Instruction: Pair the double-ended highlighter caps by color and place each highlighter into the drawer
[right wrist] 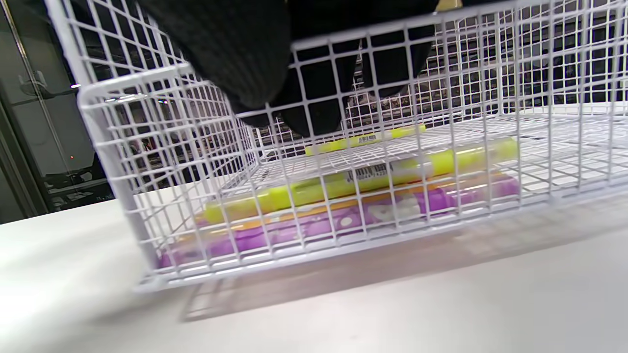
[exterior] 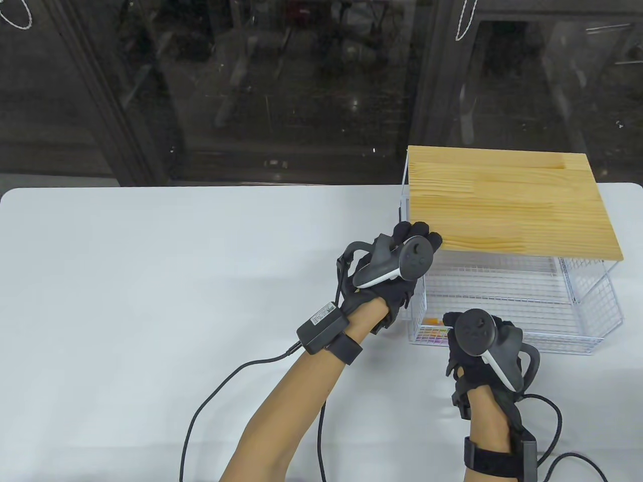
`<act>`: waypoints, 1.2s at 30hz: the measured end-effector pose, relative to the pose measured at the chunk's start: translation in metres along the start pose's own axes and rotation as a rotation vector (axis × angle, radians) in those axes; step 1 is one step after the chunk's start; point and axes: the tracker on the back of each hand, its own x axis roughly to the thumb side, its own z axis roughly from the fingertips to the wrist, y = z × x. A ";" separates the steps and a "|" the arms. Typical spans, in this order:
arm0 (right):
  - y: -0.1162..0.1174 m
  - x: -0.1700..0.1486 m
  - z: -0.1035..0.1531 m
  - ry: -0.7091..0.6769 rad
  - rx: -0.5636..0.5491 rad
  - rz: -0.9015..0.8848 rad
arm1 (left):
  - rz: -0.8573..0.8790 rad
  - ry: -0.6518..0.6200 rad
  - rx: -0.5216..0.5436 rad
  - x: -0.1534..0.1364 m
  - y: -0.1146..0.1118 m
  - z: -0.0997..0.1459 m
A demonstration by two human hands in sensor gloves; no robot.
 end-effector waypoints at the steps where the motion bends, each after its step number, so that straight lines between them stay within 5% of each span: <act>1: 0.000 0.000 0.000 -0.002 -0.017 0.001 | -0.015 -0.001 0.006 0.001 0.000 0.000; 17: 0.011 0.006 -0.008 -0.014 -0.144 -0.038 | -0.011 0.015 0.023 0.001 -0.002 0.003; 36: 0.021 0.010 -0.042 0.045 -0.116 -0.072 | 0.037 0.017 0.030 -0.004 -0.001 0.001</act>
